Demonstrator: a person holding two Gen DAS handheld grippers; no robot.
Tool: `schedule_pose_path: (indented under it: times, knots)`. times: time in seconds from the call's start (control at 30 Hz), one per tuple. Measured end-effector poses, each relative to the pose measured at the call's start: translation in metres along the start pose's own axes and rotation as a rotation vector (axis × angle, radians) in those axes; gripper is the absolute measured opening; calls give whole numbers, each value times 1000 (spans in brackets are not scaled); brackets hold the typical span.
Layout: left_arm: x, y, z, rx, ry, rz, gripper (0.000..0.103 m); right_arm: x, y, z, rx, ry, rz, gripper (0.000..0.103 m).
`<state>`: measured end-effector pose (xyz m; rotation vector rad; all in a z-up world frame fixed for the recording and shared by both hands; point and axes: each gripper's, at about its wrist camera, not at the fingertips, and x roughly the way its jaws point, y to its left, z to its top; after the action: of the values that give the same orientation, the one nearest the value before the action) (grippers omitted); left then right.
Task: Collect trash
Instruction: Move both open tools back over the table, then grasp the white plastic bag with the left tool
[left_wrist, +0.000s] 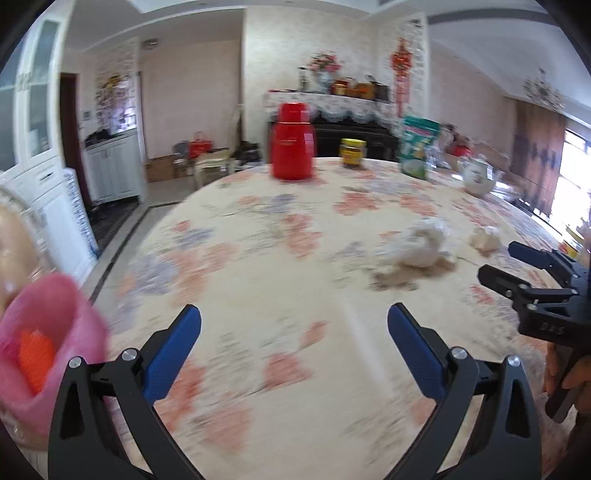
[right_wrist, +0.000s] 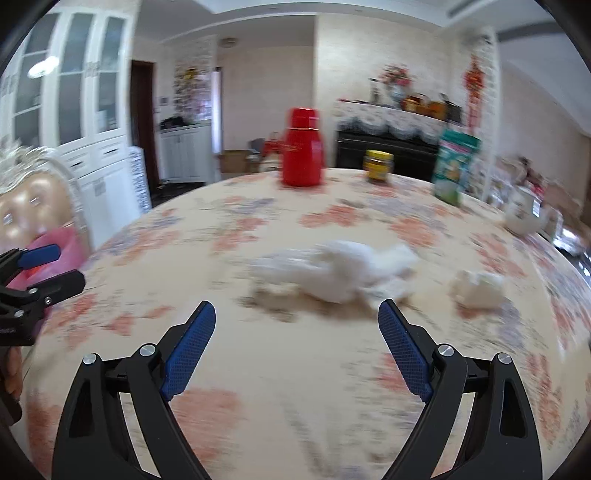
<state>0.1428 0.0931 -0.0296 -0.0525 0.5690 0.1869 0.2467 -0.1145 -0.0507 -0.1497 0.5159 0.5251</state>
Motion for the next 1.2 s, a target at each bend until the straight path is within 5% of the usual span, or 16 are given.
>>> schedule_pose_path:
  times: [0.33, 0.77, 0.83, 0.9, 0.93, 1.03, 1.2]
  knots:
    - [100, -81, 30, 56, 84, -112, 98, -5, -100, -17, 183, -9, -172, 85]
    - [205, -142, 64, 46, 169, -196, 97, -8, -126, -27, 277, -23, -247, 85]
    - [215, -146, 65, 45, 189, -208, 91, -8, -126, -28, 285, -21, -242, 85]
    - [226, -151, 64, 47, 243, -250, 58, -7, -128, -29, 300, -19, -231, 85]
    - [227, -151, 63, 44, 250, -264, 56, -7, -127, -29, 304, -19, -227, 85]
    - [218, -154, 63, 79, 222, -254, 29, -6, -125, -29, 301, -17, -226, 85]
    - [187, -138, 62, 84, 170, -219, 15, -2, -116, -29, 282, -11, -200, 85]
